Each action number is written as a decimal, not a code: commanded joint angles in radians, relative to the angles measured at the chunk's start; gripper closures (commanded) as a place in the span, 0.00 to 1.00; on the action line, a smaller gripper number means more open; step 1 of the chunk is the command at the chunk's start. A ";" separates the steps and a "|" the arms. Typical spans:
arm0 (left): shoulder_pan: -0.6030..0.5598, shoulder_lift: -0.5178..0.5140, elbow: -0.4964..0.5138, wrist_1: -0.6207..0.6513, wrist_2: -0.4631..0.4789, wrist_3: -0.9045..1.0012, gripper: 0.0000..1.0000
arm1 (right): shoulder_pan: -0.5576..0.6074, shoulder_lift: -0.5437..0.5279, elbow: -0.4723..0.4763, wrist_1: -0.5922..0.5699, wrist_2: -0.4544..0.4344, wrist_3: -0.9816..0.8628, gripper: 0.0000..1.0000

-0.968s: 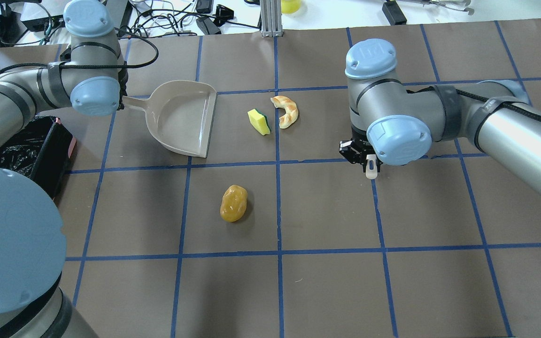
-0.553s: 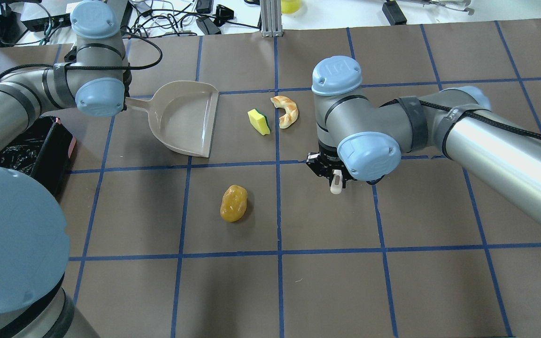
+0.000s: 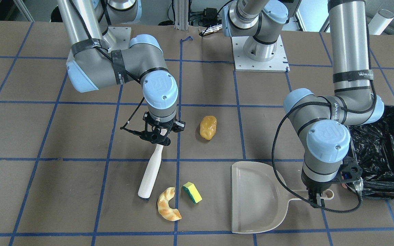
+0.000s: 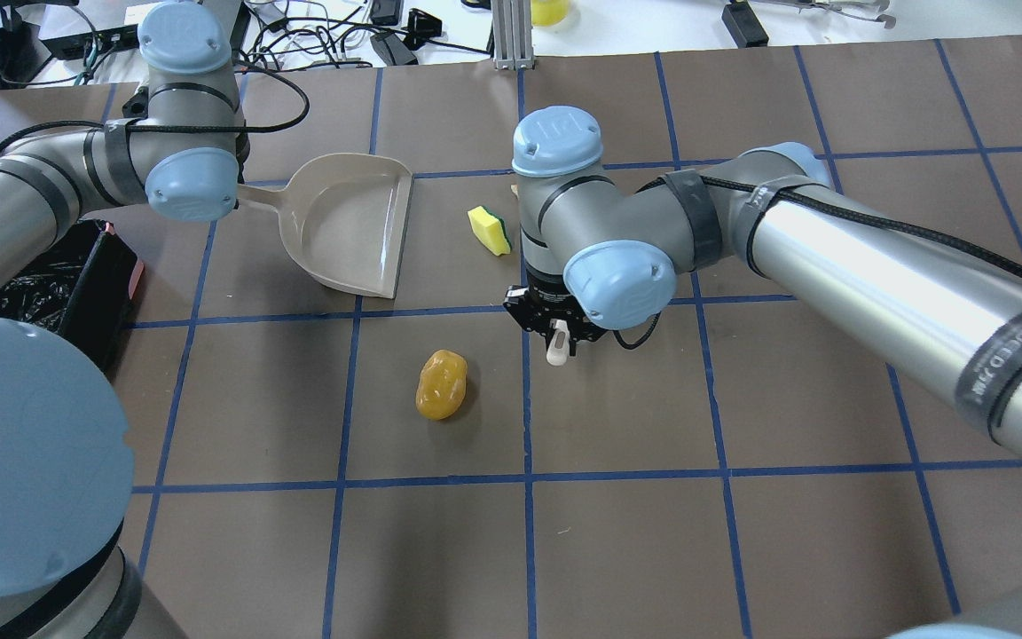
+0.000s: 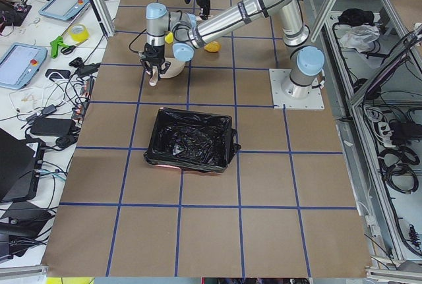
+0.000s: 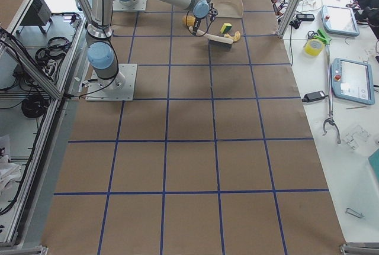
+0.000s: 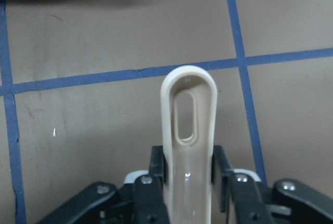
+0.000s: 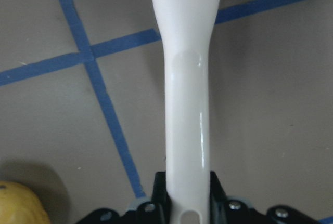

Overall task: Sweep and dump trash into bin
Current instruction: 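Lift the brush with the right gripper and carry it toward the dustpan, then sweep the sponge and pastry into the dustpan with the right gripper's brush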

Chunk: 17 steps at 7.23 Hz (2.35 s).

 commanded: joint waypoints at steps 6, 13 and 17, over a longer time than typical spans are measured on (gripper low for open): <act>0.000 0.002 -0.014 0.000 -0.006 -0.003 1.00 | 0.214 0.349 -0.476 0.001 0.144 0.083 0.93; 0.000 0.003 -0.014 0.000 -0.006 0.006 1.00 | 0.263 0.349 -0.599 0.140 0.197 0.216 0.91; 0.000 0.006 -0.014 0.000 -0.004 0.014 1.00 | 0.104 0.300 -0.605 0.249 0.042 -0.243 0.90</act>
